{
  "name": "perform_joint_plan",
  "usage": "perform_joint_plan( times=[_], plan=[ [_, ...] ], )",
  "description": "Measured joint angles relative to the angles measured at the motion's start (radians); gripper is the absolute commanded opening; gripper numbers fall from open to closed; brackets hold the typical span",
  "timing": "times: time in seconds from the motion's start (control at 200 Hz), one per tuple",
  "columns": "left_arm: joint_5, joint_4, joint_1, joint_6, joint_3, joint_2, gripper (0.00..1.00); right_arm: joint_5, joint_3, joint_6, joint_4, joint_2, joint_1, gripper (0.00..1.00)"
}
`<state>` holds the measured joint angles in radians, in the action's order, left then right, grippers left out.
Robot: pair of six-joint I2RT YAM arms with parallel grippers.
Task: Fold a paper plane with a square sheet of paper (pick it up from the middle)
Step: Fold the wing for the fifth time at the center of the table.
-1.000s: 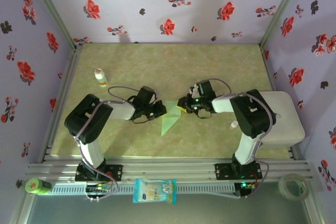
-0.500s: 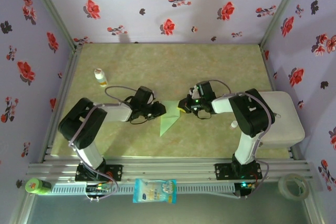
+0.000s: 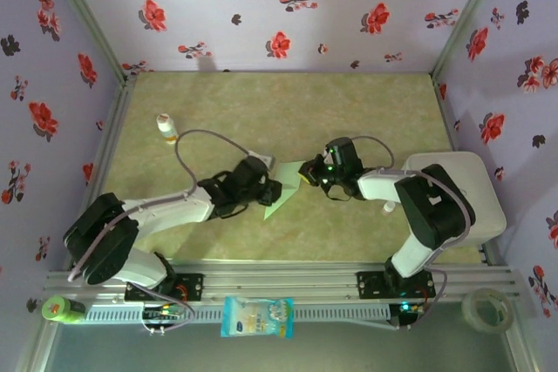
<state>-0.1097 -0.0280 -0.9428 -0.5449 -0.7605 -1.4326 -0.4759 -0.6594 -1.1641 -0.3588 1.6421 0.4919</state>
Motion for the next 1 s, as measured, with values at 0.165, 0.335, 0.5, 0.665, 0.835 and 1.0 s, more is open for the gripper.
perform_joint_plan(
  times=[0.165, 0.335, 0.5, 0.665, 0.835, 1.0],
  plan=[
    [-0.074, -0.011, -0.07, 0.142, 0.006, 0.008, 0.43, 0.032, 0.0, -0.035, 0.018, -0.006, 0.008, 0.01],
    [-0.043, -0.04, -0.076, 0.197, -0.027, -0.058, 0.45, 0.037, 0.0, -0.053, 0.021, -0.006, 0.008, 0.02],
    [-0.02, -0.062, -0.088, 0.223, -0.047, -0.126, 0.48, 0.037, 0.0, -0.06, 0.021, -0.006, 0.008, 0.02],
    [-0.009, -0.064, -0.091, 0.233, -0.061, -0.151, 0.49, 0.037, 0.0, -0.066, 0.021, -0.006, 0.008, 0.03],
    [-0.015, -0.064, -0.101, 0.233, -0.097, -0.2, 0.48, 0.036, 0.0, -0.072, 0.02, -0.006, 0.008, 0.03],
    [-0.069, -0.068, -0.126, 0.229, -0.104, -0.244, 0.47, 0.036, 0.0, -0.077, 0.02, -0.006, 0.008, 0.03]
  ],
)
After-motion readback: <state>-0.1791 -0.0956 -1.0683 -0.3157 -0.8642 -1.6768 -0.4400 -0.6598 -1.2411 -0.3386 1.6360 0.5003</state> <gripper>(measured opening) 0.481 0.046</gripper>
